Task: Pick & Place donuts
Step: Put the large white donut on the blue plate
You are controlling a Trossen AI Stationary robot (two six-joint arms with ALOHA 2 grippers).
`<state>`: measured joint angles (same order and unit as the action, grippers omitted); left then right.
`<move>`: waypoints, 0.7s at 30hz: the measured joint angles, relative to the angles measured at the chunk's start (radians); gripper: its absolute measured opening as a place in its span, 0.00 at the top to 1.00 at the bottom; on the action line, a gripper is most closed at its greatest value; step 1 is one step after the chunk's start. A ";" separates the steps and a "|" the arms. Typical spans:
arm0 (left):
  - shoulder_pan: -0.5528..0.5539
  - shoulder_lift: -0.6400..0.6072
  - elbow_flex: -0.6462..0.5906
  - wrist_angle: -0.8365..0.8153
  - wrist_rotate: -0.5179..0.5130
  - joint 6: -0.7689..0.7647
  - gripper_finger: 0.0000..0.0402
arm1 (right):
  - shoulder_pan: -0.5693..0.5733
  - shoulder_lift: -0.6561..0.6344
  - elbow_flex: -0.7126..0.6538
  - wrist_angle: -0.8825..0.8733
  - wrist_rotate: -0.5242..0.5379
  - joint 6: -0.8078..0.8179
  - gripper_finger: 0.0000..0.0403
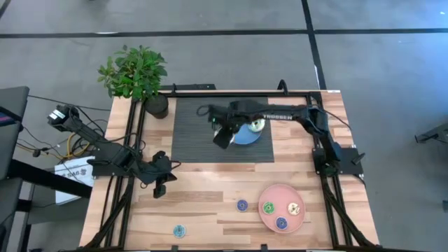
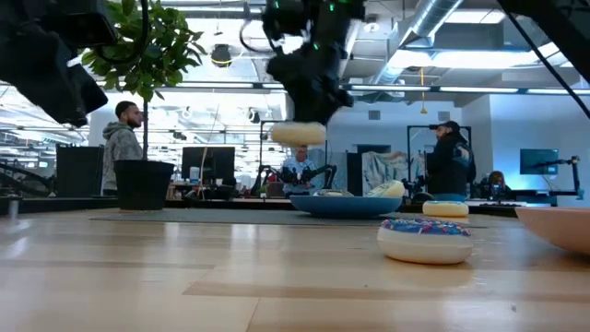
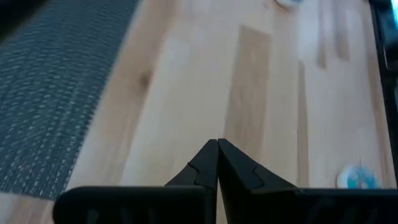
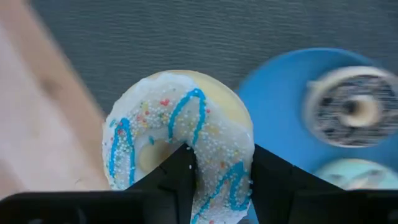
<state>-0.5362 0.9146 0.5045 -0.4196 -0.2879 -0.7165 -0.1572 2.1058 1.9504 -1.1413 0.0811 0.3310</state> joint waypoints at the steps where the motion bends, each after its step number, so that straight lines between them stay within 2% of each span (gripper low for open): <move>1: 0.000 0.000 0.000 0.004 -0.023 -0.026 1.00 | -0.018 0.001 -0.009 -0.004 0.001 -0.018 0.71; 7: 0.000 0.000 0.000 0.016 -0.148 -0.053 1.00 | -0.100 -0.033 -0.144 0.003 -0.003 -0.047 0.71; 13: 0.001 0.000 0.000 0.019 -0.199 -0.074 1.00 | -0.145 -0.056 -0.276 0.078 -0.004 -0.079 0.71; 21: 0.001 0.000 0.000 0.024 -0.230 -0.100 1.00 | -0.155 -0.057 -0.303 0.156 0.001 -0.103 0.71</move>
<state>-0.5350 0.9146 0.5045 -0.3960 -0.5179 -0.8169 -0.3118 2.0491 1.6470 -0.9858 0.0821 0.2276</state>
